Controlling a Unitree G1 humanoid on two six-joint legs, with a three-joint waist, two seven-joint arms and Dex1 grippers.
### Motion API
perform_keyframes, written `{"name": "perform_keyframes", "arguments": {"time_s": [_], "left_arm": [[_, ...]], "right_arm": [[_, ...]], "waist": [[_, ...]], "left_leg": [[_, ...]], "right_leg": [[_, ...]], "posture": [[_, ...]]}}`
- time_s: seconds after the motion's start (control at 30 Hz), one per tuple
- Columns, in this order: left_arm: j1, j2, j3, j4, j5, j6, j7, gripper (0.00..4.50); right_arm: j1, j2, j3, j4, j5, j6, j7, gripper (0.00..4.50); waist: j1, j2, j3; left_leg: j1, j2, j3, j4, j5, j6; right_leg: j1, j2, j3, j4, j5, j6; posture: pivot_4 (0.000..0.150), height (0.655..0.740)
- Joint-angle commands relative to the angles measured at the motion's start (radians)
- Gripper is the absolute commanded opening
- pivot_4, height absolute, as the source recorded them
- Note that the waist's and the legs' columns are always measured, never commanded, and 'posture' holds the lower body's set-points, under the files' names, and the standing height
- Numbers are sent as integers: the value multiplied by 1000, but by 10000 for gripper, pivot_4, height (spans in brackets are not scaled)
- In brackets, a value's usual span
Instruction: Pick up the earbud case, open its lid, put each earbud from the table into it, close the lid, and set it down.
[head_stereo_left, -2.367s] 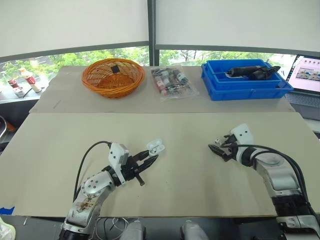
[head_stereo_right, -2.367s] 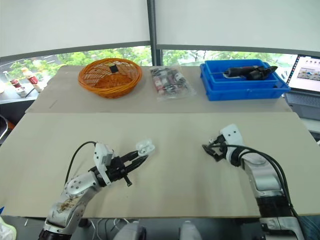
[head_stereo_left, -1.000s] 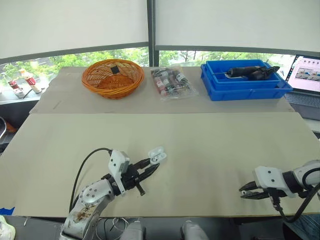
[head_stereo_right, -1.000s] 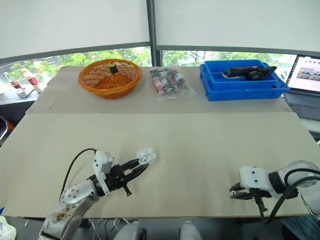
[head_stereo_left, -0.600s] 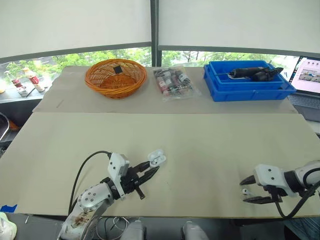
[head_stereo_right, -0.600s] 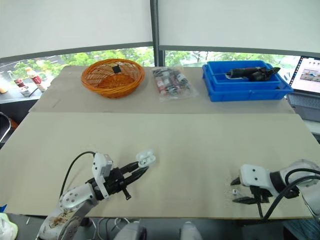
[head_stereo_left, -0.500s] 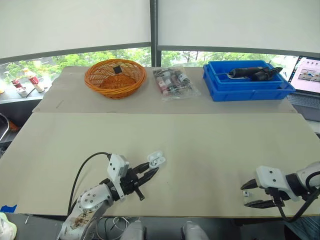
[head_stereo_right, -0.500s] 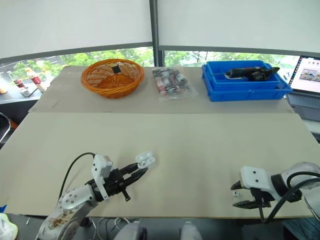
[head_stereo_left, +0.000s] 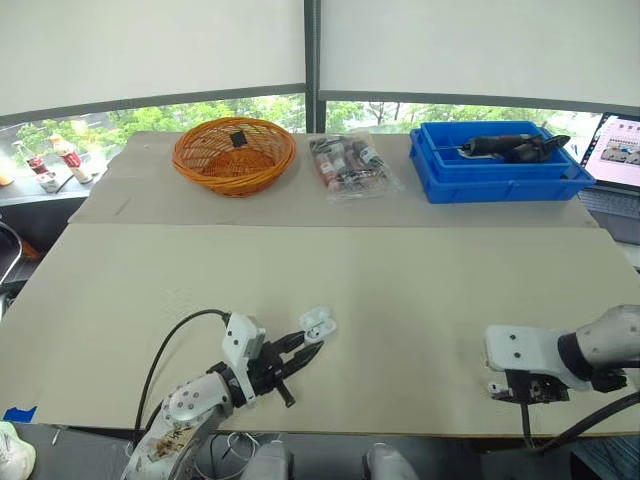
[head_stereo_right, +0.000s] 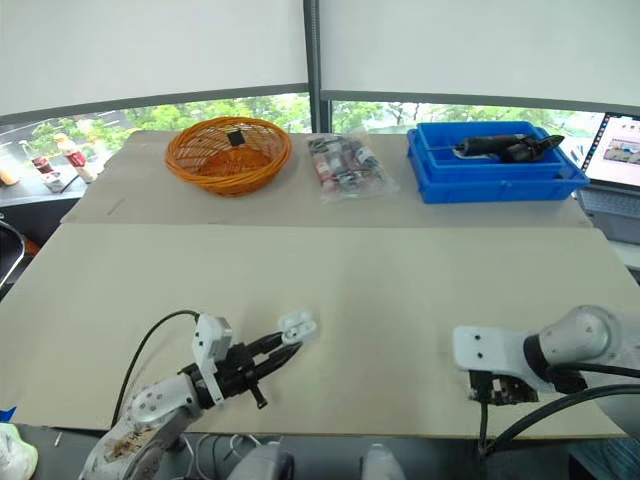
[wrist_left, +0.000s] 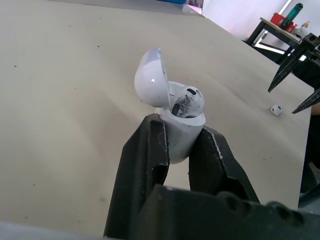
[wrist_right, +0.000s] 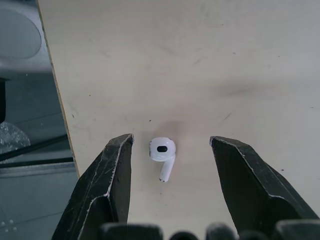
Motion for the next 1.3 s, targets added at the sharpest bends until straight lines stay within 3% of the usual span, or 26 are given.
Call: {"name": "perform_keyframes", "arguments": {"time_s": [0.03,0.6,0.87,1.13,1.3], "left_arm": [[10,-5,-4,-25,4,-27,10,5462],[12,-11,-14,-5,14,-53,24,5462],[1,-12,-13,7,16,-59,18,5462],[-20,-17,-13,29,14,-72,14,5462],[-73,-27,-7,42,-5,-83,-2,5462]], "right_arm": [[-42,5,36,18,-31,-12,-3,27585],[-99,60,157,106,-38,-6,57,27585],[-116,86,167,120,-53,-2,67,3531],[-150,103,69,79,13,0,53,3539],[-309,336,-24,17,194,95,-74,3538]], "waist": [[-2,0,0],[-5,0,0],[-12,-1,0],[-17,-1,0],[-20,-1,0]], "left_leg": [[0,0,0,0,0,0],[0,0,0,0,0,0],[1,0,0,0,0,0],[1,0,0,0,0,0],[0,0,-1,0,0,0]], "right_leg": [[0,0,0,0,0,0],[0,0,0,0,0,0],[1,0,0,0,0,0],[0,0,0,0,0,0],[0,1,0,1,0,0]], "posture": [[1500,7400],[1500,7400],[1500,7400],[1500,7400],[1500,7400]]}}
